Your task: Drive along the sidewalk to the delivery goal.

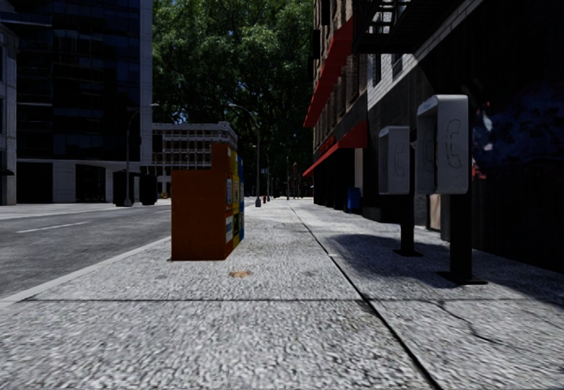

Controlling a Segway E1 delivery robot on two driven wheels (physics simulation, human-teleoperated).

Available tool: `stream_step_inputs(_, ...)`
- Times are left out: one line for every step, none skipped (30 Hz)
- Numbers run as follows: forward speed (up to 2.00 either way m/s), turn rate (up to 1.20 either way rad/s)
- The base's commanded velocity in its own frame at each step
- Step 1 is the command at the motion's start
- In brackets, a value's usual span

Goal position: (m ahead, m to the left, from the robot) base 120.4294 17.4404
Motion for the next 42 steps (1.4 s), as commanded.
stream_step_inputs(2.00,0.00)
stream_step_inputs(2.00,0.00)
stream_step_inputs(2.00,0.00)
stream_step_inputs(2.00,0.00)
stream_step_inputs(2.00,0.00)
stream_step_inputs(2.00,0.00)
stream_step_inputs(2.00,0.00)
stream_step_inputs(2.00,0.00)
stream_step_inputs(2.00,0.00)
stream_step_inputs(2.00,0.00)
stream_step_inputs(2.00,0.00)
stream_step_inputs(2.00,0.00)
stream_step_inputs(2.00,0.00)
stream_step_inputs(2.00,0.00)
stream_step_inputs(2.00,0.00)
stream_step_inputs(2.00,0.00)
stream_step_inputs(2.00,0.00)
stream_step_inputs(2.00,0.00)
stream_step_inputs(2.00,0.00)
stream_step_inputs(2.00,0.00)
stream_step_inputs(2.00,0.00)
stream_step_inputs(2.00,0.00)
stream_step_inputs(2.00,0.00)
stream_step_inputs(2.00,0.00)
stream_step_inputs(2.00,0.00)
stream_step_inputs(2.00,0.00)
stream_step_inputs(2.00,0.00)
stream_step_inputs(2.00,0.00)
stream_step_inputs(2.00,0.00)
stream_step_inputs(2.00,0.00)
stream_step_inputs(2.00,0.00)
stream_step_inputs(2.00,0.00)
stream_step_inputs(2.00,0.00)
stream_step_inputs(2.00,0.00)
stream_step_inputs(2.00,0.00)
stream_step_inputs(2.00,0.00)
stream_step_inputs(2.00,-0.01)
stream_step_inputs(2.00,-0.01)
stream_step_inputs(2.00,-0.01)
stream_step_inputs(2.00,-0.01)
stream_step_inputs(2.00,-0.01)
stream_step_inputs(2.00,-0.01)
